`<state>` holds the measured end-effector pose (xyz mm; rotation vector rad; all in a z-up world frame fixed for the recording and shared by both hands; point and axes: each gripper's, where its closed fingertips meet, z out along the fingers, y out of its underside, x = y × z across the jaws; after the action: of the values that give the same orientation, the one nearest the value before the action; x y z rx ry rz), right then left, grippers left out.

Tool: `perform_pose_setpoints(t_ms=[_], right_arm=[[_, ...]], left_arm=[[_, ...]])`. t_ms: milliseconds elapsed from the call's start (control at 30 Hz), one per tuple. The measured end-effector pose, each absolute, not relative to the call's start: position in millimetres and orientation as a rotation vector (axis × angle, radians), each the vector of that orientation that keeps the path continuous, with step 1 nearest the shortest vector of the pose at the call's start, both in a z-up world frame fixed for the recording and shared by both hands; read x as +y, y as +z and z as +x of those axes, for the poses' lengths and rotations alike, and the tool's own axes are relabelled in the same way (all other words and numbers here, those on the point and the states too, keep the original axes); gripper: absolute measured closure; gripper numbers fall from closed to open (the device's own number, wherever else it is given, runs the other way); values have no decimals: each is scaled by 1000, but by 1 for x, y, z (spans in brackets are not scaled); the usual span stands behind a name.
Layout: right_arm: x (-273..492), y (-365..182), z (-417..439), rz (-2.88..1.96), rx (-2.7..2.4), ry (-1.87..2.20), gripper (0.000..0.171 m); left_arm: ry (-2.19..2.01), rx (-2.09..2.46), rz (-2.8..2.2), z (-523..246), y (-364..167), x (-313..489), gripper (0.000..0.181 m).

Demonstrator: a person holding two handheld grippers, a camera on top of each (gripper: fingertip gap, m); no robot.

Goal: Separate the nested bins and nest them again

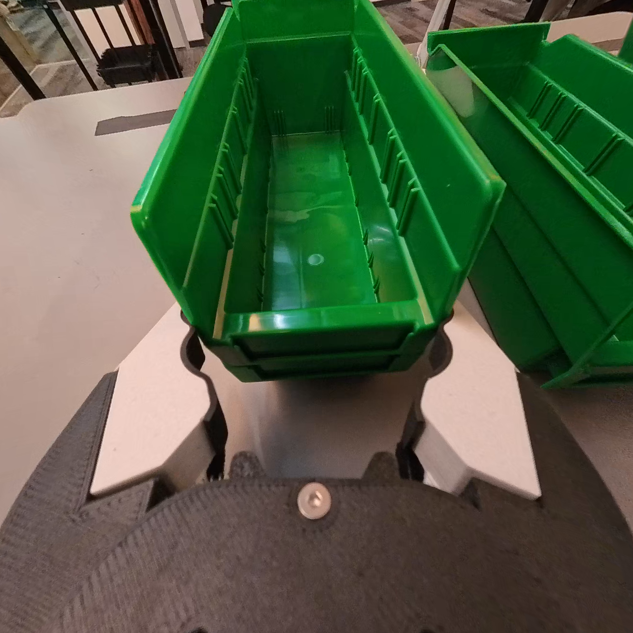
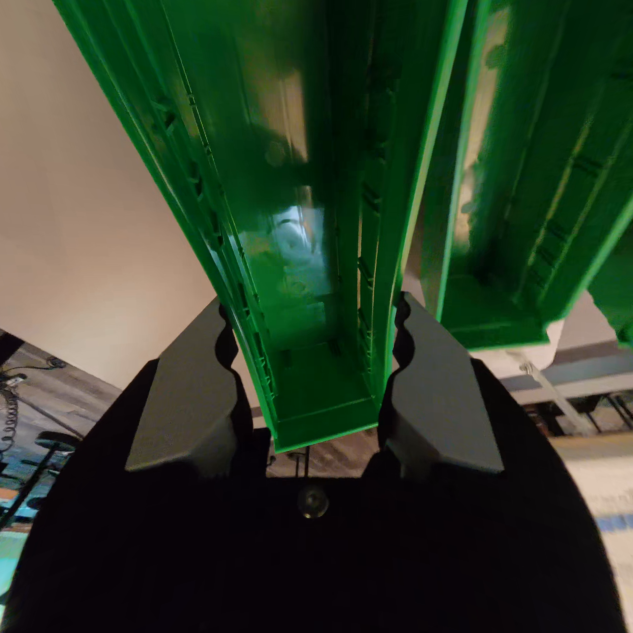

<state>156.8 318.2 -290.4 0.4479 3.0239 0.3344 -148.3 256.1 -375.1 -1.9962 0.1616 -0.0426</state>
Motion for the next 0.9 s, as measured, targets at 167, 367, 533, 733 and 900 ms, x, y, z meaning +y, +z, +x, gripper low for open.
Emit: perform_pose_setpoints(t_ms=[167,367,533,733,900], right_arm=[[318,-328,147,260,3067,402,76],[326,-347,149,267,3099,417,65],[330,-345,156,371,3080,466,52],[331,-289,152,758,3022,367,51],[321,-208,45,886,3322,115,60]], left_arm=[[-39,159,-1997,-148,-375,256,47],[-37,158,-1997,-148,-375,256,47],[-35,151,-1999,-148,-375,256,47],[-24,164,-2015,-143,-378,254,49],[-25,160,-2031,-143,-380,253,49]])
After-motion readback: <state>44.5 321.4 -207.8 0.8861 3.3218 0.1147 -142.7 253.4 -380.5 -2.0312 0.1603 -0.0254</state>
